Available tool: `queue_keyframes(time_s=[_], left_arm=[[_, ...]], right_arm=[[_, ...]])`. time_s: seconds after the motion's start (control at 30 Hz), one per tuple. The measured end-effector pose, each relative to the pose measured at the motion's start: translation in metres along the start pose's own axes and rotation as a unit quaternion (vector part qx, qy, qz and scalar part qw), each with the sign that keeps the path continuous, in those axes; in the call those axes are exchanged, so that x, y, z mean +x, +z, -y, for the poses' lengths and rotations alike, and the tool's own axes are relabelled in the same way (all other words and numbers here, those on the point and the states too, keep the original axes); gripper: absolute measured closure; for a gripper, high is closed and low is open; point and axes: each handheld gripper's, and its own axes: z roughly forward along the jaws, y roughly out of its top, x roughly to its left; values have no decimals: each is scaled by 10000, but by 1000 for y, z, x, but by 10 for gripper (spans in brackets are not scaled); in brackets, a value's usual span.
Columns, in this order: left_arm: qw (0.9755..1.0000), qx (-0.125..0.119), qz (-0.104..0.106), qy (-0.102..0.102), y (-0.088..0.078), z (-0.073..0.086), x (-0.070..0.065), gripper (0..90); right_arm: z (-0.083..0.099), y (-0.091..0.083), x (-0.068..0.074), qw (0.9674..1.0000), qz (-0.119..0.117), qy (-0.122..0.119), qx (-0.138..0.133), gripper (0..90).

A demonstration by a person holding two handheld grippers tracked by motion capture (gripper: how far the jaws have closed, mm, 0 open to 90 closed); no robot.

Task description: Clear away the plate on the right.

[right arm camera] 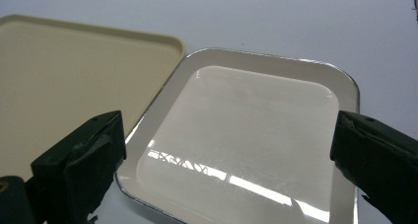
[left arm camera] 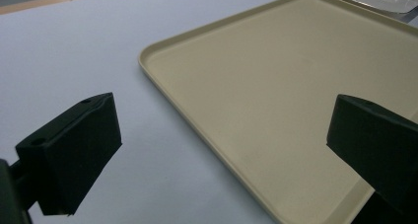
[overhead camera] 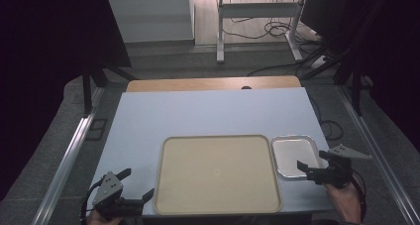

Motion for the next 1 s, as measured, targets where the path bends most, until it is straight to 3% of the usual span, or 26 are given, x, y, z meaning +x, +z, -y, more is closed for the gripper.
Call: queue_keyframes(time_s=[0.43,0.57,1.0], left_arm=[[10000,3,6,-12,0,0,0,0],[10000,6,5,-5,0,0,0,0],[10000,4,5,-5,0,0,0,0]], right_arm=[[-11,10,-20,9984,72,515,238,10],[-13,13,-22,9983,141,473,315,32],[-22,19,-37,9958,483,449,643,237]])
